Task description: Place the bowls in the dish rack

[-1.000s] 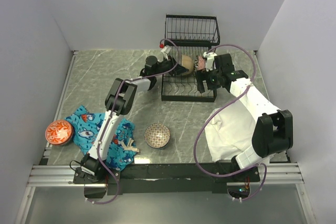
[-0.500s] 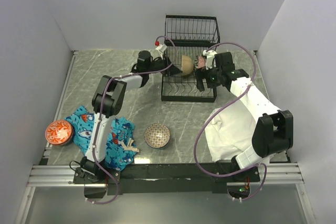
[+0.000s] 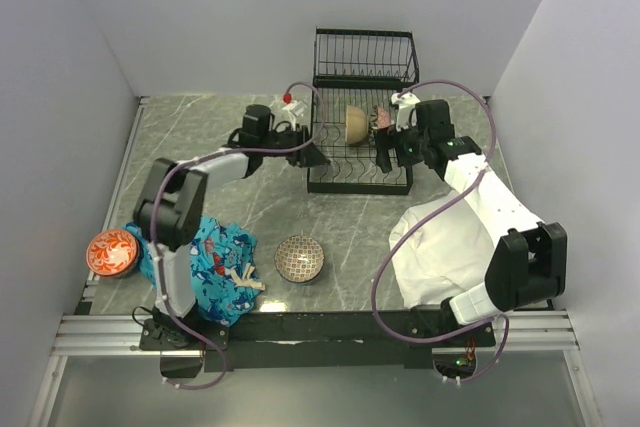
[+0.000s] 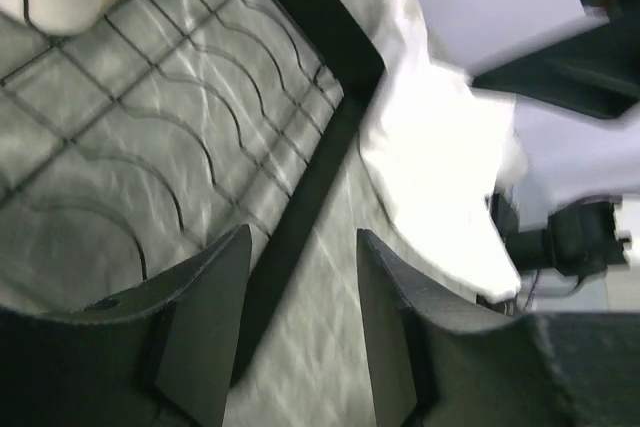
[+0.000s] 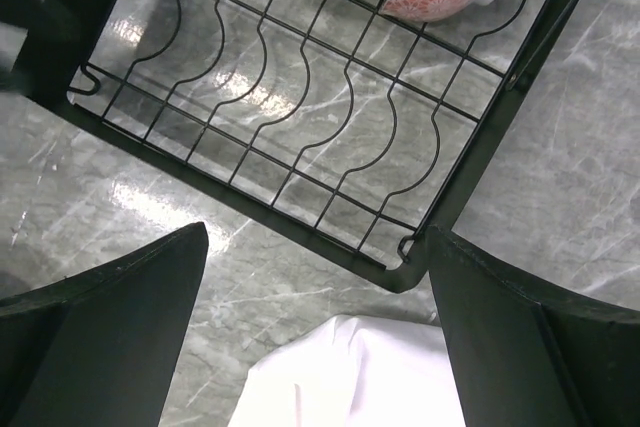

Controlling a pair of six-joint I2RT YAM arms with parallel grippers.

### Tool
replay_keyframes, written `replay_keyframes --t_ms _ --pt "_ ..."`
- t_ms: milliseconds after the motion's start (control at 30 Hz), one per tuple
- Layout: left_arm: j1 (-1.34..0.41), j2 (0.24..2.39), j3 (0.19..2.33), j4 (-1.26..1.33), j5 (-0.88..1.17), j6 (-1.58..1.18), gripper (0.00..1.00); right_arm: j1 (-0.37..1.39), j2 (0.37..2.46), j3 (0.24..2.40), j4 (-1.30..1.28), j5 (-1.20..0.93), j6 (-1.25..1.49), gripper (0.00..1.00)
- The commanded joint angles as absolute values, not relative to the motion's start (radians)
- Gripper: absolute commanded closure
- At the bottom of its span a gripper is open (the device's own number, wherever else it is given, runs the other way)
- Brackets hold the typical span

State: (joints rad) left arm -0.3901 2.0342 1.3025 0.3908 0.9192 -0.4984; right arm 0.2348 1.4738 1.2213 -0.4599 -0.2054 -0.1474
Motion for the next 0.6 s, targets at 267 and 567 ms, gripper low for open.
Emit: replay_keyframes --t_ms 267,567 --pt "-0.050 1.410 1.307 -0.778 0.631 0.419 0.48 0.225 1.411 1.204 -0.377 -0.310 -0.201 0.03" --pt "0.389 1.164 1.266 -1.176 0.339 0.916 0.60 0.225 1.434 1.232 -0.342 -0.359 -0.238 0.03"
